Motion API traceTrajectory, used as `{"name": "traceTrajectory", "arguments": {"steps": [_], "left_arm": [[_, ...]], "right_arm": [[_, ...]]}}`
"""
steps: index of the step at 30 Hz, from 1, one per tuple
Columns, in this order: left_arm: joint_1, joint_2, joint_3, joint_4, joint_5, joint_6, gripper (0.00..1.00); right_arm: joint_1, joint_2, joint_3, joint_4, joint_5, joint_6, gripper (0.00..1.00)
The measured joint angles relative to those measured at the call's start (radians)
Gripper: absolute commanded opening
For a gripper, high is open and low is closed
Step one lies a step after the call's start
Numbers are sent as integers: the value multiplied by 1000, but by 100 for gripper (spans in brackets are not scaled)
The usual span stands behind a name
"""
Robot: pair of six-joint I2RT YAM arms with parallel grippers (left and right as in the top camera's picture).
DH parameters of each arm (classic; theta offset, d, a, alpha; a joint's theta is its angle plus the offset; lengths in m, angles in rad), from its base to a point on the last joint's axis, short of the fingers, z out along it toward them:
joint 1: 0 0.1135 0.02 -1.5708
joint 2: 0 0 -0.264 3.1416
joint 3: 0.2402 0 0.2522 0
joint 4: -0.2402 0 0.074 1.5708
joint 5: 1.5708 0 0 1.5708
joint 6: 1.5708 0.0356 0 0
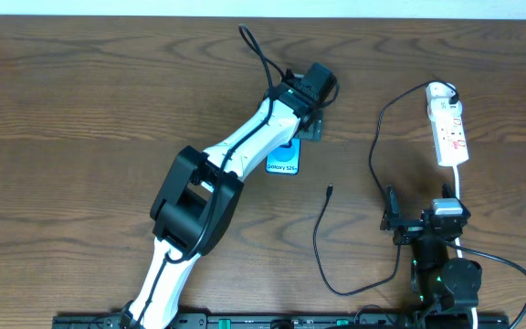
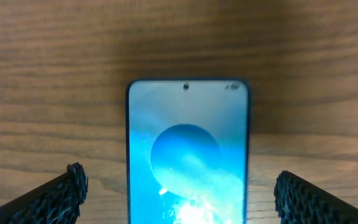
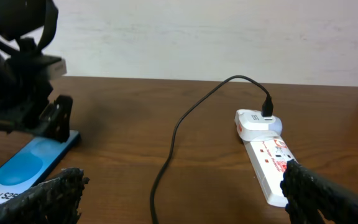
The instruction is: Plug charger to phone and switch on socket
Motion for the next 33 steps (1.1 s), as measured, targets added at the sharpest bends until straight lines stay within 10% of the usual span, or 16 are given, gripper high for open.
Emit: {"name": "traceTrajectory", "arguments": {"steps": [33], "left_arm": [[0,34,-66,70,55,-1,96]], "right_arm": [[0,0,0,0,0,0,99]]}}
